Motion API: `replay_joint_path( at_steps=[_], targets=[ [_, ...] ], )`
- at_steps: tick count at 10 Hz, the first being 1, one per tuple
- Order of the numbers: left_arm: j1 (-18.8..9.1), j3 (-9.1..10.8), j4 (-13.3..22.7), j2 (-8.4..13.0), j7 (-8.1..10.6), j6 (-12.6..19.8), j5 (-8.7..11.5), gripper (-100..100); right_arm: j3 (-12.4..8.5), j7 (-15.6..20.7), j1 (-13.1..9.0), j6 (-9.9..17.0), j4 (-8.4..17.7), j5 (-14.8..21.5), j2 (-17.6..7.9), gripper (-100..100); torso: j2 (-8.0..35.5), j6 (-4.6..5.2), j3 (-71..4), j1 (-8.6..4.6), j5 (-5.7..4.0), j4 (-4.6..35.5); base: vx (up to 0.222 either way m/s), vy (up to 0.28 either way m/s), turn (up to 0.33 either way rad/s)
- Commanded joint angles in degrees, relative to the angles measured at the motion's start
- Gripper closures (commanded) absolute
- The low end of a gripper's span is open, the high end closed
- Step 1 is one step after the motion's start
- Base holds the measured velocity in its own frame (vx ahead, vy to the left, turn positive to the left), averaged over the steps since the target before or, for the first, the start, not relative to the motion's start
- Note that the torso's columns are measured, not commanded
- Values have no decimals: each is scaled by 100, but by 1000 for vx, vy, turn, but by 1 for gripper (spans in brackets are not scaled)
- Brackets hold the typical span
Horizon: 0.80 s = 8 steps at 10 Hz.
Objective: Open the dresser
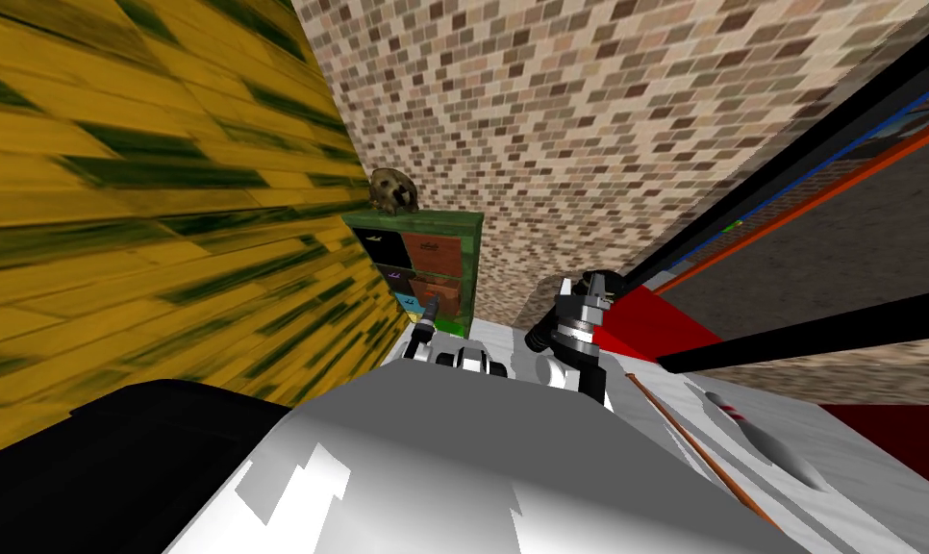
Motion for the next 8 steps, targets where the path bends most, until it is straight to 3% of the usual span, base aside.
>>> replay_joint_path(
  at_steps=[1, 3, 4, 8],
  targets=[
    [94, -34, -74, 33, 15, 27, -3, 100, 0, 0, 0, 0, 0, 0, 0, 0, 19, 1, 8, -5, 1, -4, -206, 12, 28],
    [170, -62, -133, 60, 27, 48, -5, 100, 0, 0, -2, 0, 0, 0, 0, 0, 43, 7, 28, 0, 11, -8, -207, 30, 22],
    [178, -74, -410, 61, 27, 260, 0, -100, 0, 0, -2, 0, 0, 0, 0, 0, 24, 3, 16, 9, 9, -8, -94, 20, -15],
    [297, -114, -1041, 93, 31, 756, 7, -100, 0, 0, 2, -1, -1, 0, 0, 0, 19, 10, 9, -17, -4, 6, 19, -5, -9]
  ],
)
